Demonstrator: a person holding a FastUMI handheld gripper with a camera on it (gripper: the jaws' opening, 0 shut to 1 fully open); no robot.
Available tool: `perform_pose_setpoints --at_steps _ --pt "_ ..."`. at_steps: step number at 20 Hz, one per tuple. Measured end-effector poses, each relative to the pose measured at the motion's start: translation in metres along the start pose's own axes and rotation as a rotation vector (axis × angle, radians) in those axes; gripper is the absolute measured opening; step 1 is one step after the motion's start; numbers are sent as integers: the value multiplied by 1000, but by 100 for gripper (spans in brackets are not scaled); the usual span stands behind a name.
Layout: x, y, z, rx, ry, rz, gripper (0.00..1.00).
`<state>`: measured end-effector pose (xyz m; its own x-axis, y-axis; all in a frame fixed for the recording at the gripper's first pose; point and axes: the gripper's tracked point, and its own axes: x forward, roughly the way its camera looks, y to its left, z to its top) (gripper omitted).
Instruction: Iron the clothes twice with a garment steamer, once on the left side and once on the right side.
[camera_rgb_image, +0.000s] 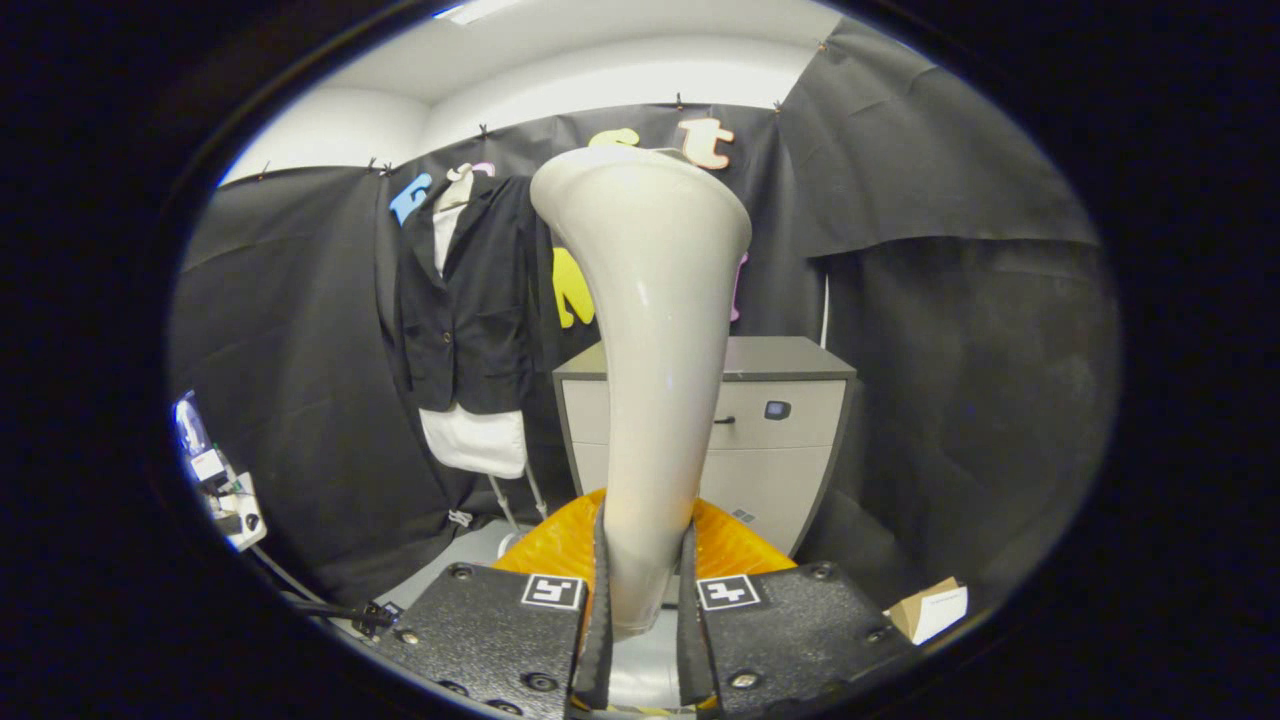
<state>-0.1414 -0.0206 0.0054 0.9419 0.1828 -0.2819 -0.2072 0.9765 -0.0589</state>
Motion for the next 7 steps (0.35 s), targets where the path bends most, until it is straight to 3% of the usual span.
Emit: perform_pose_setpoints --at_steps 7 --pt "5 -6 -19 -15 50 -30 29"
